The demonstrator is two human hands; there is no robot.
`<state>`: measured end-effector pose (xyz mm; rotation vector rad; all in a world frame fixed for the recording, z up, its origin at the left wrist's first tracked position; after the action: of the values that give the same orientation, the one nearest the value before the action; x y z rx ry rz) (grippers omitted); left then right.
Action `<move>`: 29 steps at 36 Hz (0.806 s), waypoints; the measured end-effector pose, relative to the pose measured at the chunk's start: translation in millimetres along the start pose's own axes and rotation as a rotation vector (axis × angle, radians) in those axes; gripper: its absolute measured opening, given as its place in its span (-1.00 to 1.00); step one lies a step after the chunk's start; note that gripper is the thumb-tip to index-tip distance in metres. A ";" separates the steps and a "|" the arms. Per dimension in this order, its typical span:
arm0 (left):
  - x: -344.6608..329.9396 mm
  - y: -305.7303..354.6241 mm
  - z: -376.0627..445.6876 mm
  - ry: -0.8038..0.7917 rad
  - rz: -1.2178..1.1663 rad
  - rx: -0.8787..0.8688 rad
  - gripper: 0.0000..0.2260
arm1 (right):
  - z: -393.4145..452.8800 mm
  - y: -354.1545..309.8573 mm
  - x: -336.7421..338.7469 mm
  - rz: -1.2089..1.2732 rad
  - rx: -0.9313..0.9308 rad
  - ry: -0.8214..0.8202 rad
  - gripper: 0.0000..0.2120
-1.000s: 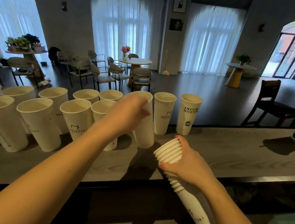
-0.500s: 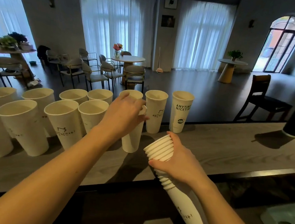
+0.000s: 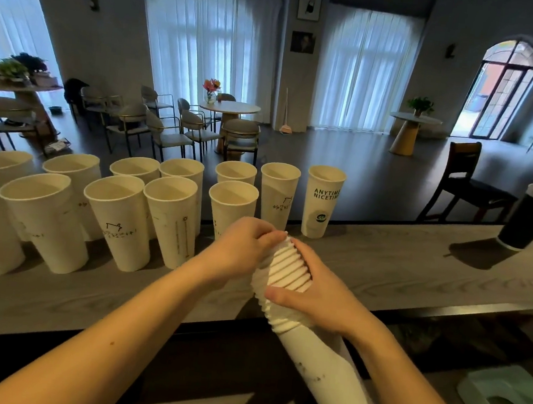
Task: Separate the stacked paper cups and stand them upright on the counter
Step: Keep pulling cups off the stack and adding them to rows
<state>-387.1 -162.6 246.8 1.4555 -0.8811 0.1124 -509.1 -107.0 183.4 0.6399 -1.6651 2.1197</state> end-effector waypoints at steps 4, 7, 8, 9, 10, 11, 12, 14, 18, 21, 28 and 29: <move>-2.6 5.9 -3.4 -0.029 0.017 -0.003 -0.77 | -4.5 1.3 9.6 -0.057 -0.002 0.025 0.02; -3.9 14.8 -2.7 -0.025 -0.001 0.003 -0.88 | -9.0 -2.5 17.1 -0.081 0.019 0.078 -0.02; -2.4 17.9 -2.1 -0.019 -0.027 0.006 -0.93 | -10.2 -3.0 19.6 -0.091 0.026 0.084 -0.03; 0.6 21.8 -1.6 -0.003 -0.052 0.006 -0.98 | -11.6 -1.5 22.9 -0.101 0.029 0.090 -0.03; 4.4 26.2 -0.3 0.021 -0.067 -0.004 -0.96 | -13.3 0.5 26.3 -0.104 0.025 0.093 -0.04; 9.5 31.4 0.8 0.057 -0.076 -0.017 -0.94 | -15.0 3.2 29.9 -0.106 0.018 0.097 -0.05; 15.6 37.6 2.1 0.112 -0.070 -0.044 -0.94 | -17.5 6.7 33.6 -0.106 0.004 0.102 -0.05; 30.4 53.5 1.7 0.283 -0.001 -0.144 -0.95 | -23.8 14.5 41.3 -0.113 -0.023 0.120 -0.08; 42.5 82.0 -4.0 0.577 0.114 -0.378 -0.84 | -39.7 37.0 55.4 -0.170 -0.145 0.193 -0.11; 19.8 86.6 8.6 0.581 0.304 -0.390 -0.90 | -47.9 58.1 59.4 -0.220 -0.253 0.237 0.02; -26.8 56.5 54.6 0.575 0.705 -0.275 -0.85 | -50.4 72.7 59.0 -0.176 -0.282 0.286 0.02; -25.8 52.9 59.9 0.589 0.694 -0.261 -0.84 | -49.7 72.7 58.7 -0.172 -0.276 0.284 0.02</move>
<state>-461.7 -195.5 267.0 0.7516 -0.8290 0.8658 -603.5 -75.1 147.9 0.3638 -1.6375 1.7274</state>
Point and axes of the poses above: each hand's wrist, its own z-axis towards the middle knuckle, its own x-axis out of the back of the hand, y = z × x, the point moved 7 cm from there along z, towards the middle knuckle, and after that the axes turned 13 degrees about x, right-handed, at the moved point
